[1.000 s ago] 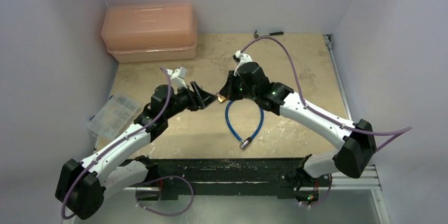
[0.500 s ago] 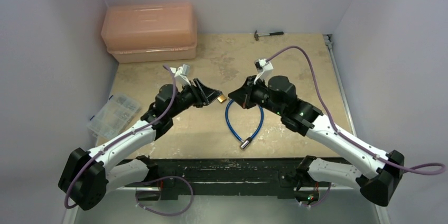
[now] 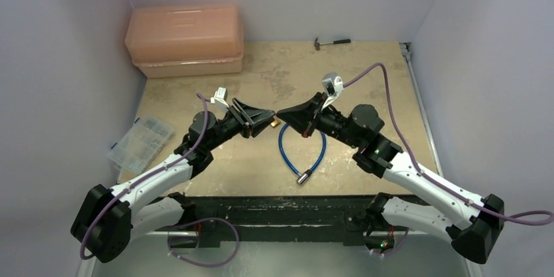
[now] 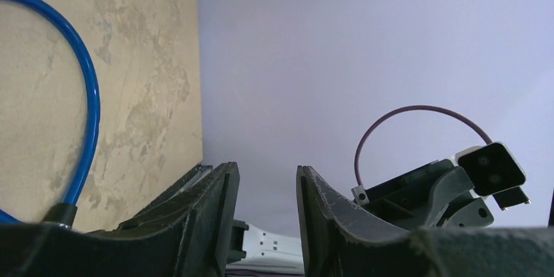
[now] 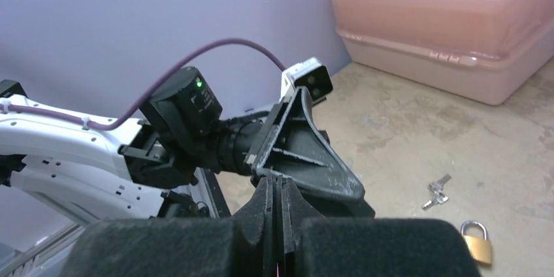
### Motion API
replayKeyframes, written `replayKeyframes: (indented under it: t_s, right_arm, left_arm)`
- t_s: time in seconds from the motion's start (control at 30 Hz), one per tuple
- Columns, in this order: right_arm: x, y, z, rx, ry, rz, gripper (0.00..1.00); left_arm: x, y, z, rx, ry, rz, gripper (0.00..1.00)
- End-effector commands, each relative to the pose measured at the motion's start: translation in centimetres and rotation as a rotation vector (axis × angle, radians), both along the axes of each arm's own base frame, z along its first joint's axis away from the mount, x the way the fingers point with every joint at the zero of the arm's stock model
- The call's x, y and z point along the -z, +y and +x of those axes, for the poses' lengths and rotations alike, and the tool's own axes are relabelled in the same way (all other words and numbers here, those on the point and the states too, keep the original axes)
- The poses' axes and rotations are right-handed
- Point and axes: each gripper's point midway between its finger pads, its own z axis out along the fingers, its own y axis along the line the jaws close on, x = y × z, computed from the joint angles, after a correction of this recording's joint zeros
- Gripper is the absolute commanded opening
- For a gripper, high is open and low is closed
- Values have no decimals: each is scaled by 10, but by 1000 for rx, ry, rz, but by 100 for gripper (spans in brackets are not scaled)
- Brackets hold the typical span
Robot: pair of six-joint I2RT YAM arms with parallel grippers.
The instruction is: Unlock with the key
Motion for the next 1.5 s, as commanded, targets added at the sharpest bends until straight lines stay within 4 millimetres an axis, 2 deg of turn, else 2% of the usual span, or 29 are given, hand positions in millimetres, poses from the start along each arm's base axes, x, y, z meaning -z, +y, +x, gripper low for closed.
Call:
replayKeyframes:
  t_s: [0.0,0.13,0.4,0.6,0.83,1.1,1.47]
  right_arm:
    - [-23,9,-1,-33,-86,82,0]
    - [-18,11,10,3,-56,74,0]
    - [-9,2,28,123,13,79,0]
    - [-12,0,23,106,9,137,0]
    - [-7,8,18,53,-4,154,0]
    - [-5,12,19,43,-17,175,0]
    - [12,17,16,7,-48,162,0]
  left_arm:
    - [-38,-7,-9,71,21,-154,41]
    - [-43,-6,-11,68,30,-171,40]
    - [-44,-1,-10,40,64,-188,35]
    - [-46,-1,-8,39,115,-235,34]
    - [-51,-8,-14,106,183,-297,36]
    - [-45,-14,-16,151,235,-313,40]
    - [-41,-13,-18,156,288,-325,39]
